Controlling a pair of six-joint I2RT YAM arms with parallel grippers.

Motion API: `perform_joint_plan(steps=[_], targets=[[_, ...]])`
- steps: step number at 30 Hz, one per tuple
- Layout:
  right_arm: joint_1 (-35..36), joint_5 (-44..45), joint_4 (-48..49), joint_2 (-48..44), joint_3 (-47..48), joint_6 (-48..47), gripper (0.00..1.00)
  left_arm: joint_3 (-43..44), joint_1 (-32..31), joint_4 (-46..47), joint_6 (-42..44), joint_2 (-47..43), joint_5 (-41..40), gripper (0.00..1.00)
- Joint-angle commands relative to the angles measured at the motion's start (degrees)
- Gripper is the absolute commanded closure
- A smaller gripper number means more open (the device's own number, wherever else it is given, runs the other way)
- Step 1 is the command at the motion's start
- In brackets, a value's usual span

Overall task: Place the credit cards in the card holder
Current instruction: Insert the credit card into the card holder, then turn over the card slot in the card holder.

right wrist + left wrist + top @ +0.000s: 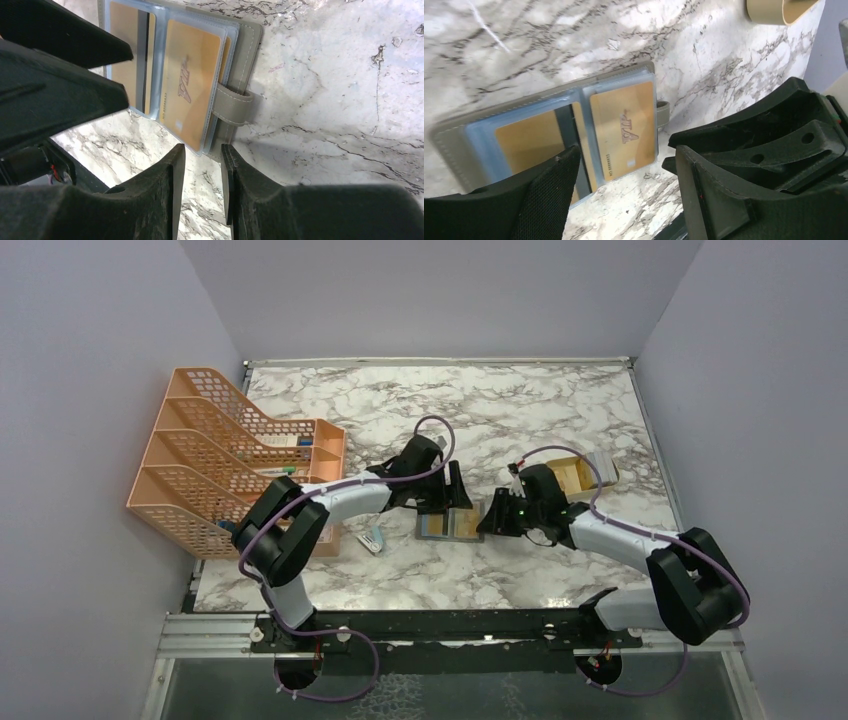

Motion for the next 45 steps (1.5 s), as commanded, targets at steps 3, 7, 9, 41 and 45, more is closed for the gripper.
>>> perform_joint_plan(steps=[3, 7, 9, 41, 45], targets=[[0.3, 1.7, -1.9, -0.5, 2.9, -1.4, 0.66, 1.2, 3.4, -5.3, 4.4, -4.5, -3.6, 0.26], [0.3, 1.6, -1.6, 0.2, 3.6, -1.7, 0.65, 0.9, 4.6, -8.0, 6.9, -6.0, -6.1, 0.25], [0.3, 1.7, -1.2, 0.9, 3.8, -1.6, 0.65, 0.5, 5.1, -8.2, 7.3, -6.1, -5.7, 0.23], [0.3, 0.2, 2.0, 4.2, 2.8, -1.7, 0.65, -3.9, 5.4, -1.6, 4.5, -5.1, -0.5, 0.21], [0.3, 0.3, 1.7, 4.1, 3.0, -1.7, 0.65, -3.2, 5.4, -3.6, 5.5, -4.6, -2.1, 0.21]])
